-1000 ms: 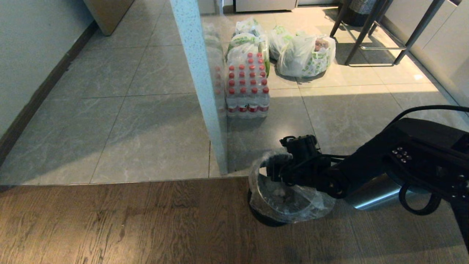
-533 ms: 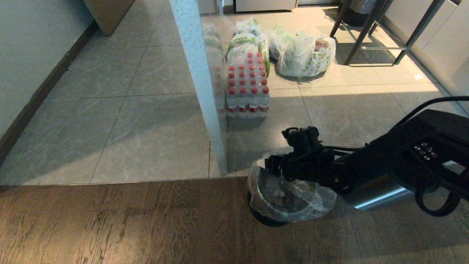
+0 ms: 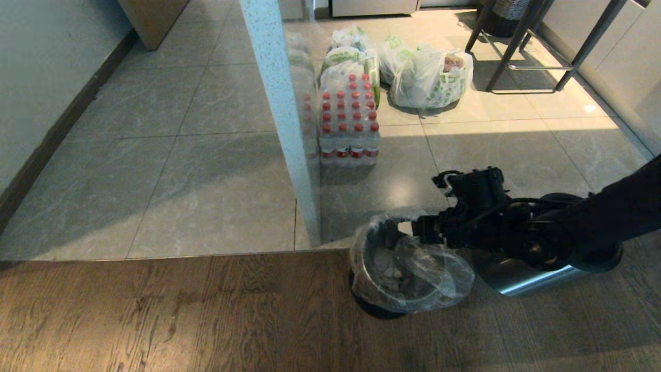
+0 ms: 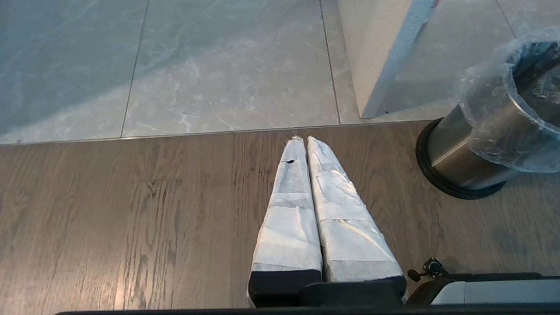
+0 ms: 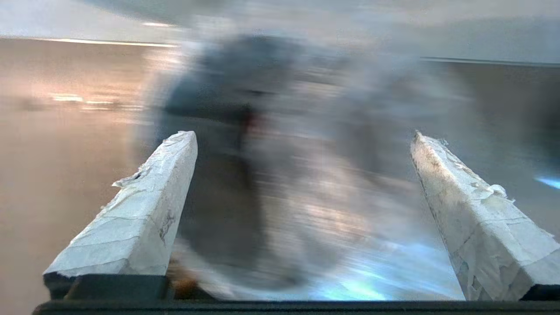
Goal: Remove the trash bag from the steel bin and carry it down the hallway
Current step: Pick up the trash bag
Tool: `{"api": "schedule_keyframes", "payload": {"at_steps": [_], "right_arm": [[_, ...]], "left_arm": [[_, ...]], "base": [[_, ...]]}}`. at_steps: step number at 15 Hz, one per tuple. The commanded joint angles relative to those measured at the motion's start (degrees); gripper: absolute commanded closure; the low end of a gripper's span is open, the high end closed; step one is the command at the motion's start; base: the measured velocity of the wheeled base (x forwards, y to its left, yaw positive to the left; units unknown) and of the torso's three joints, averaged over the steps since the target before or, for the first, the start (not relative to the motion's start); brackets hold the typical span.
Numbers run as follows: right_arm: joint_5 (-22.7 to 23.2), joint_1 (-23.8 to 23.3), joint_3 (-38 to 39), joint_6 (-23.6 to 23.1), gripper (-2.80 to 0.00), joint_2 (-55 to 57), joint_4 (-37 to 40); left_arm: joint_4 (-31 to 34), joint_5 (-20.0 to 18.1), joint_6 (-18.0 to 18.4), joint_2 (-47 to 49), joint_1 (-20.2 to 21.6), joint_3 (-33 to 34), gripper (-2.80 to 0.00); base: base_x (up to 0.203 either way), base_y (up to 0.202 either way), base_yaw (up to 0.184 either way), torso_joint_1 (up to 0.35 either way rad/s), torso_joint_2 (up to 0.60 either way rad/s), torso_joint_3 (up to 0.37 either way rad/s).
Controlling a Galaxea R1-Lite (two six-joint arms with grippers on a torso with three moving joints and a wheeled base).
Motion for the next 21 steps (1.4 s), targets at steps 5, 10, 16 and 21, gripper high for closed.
{"api": "schedule_keyframes", "payload": {"at_steps": [5,10,16,21], "right_arm": [[-1.29,-5.02,4.43,-6.65,-2.8,-3.08,0.13],[-0.96,-4.93,2.1,-5.33,-2.8,3.69,0.33],[-0.85,-4.9,-0.13,-4.57,-2.8,6.47,6.06],[-0.59,-3.96,-2.08,-1.64,-2.8,5.71,8.75]], "left_arm": [[-0.04,0.02,-0.02,0.02,0.01,0.0,0.0],[-0.04,0.02,-0.02,0.02,0.01,0.09,0.0],[-0.04,0.02,-0.02,0.02,0.01,0.0,0.0],[-0.04,0.02,-0.02,0.02,0.01,0.09,0.0]], "base": [[0.0,0.0,0.0,0.0,0.0,0.0],[0.0,0.0,0.0,0.0,0.0,0.0],[0.0,0.0,0.0,0.0,0.0,0.0],[0.0,0.0,0.0,0.0,0.0,0.0]]}}
